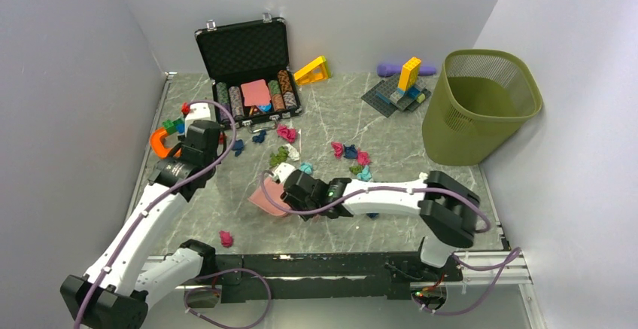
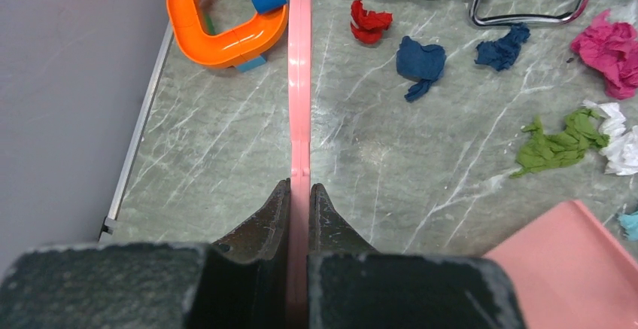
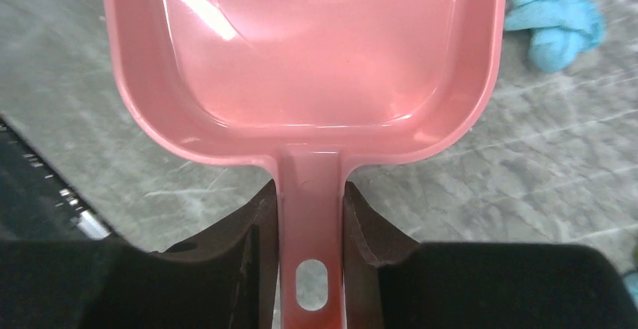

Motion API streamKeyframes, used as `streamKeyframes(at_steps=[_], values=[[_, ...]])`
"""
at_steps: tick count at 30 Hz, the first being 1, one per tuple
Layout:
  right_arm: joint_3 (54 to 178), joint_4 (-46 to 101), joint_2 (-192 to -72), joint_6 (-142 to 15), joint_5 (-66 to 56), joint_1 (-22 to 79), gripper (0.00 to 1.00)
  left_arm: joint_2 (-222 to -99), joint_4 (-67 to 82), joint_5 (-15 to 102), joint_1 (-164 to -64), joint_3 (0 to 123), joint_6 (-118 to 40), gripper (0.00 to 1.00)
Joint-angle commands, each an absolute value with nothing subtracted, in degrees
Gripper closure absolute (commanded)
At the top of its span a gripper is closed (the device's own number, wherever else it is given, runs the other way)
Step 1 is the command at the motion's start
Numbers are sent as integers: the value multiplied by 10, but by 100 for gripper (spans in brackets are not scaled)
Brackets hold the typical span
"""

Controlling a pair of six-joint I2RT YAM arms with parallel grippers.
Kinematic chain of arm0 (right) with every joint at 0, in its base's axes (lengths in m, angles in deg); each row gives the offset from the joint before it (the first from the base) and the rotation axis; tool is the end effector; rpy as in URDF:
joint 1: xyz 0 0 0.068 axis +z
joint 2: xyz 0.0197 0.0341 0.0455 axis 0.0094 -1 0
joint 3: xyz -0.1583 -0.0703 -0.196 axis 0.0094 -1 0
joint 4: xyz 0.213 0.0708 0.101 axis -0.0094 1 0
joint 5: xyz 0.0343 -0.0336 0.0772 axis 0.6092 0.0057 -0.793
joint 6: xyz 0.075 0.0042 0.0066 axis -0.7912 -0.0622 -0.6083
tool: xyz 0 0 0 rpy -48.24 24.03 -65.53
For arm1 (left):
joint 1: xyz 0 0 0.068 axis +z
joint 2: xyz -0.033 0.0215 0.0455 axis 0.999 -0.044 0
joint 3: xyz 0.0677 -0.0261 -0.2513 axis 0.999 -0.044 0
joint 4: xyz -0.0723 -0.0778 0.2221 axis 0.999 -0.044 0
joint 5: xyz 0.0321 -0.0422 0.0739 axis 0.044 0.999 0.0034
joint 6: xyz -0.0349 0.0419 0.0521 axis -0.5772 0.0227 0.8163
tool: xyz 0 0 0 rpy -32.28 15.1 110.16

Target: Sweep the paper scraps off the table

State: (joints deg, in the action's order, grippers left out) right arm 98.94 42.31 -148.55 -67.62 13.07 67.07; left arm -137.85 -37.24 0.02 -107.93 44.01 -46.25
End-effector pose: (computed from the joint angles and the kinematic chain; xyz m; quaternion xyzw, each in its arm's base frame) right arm 0.1428 0.3179 0.1553 -0.4272 0.8473 0.1289 0.2880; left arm 0.1916 -0.0323 0.2987 -0.1158 0.8682 0.1252 0.4659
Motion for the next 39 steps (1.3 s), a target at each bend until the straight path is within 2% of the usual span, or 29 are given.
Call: streamKeyframes(at_steps=[1,12,20,23,27,32,35,39], values=[[982,416,-1382,-662,139,674,100,-1402,-355,-23,-1077,457,-450,100],[928,512,-1176,-774,347,659,100,-1541,-377,-48,-1077,562,-458,100],[908,595,-1083,-825,379,629,100,-1686,-385,-132,-1076,648,-459,100],[902,607,-1053,-828,376,626,100,-1750,-382,-129,-1077,685,-432,100],[896,608,-1027,-827,375,624,100,-1834,-383,-73,-1077,719,-392,100],[893,615,-1015,-835,380,620,100,-1917,-489,-24,-1099,769,-428,100],[884,611,-1008,-842,374,619,100,-1913,-540,22,-1132,779,-457,100],[879,604,-1007,-843,368,619,100,-1871,-534,179,-1191,787,-441,100]])
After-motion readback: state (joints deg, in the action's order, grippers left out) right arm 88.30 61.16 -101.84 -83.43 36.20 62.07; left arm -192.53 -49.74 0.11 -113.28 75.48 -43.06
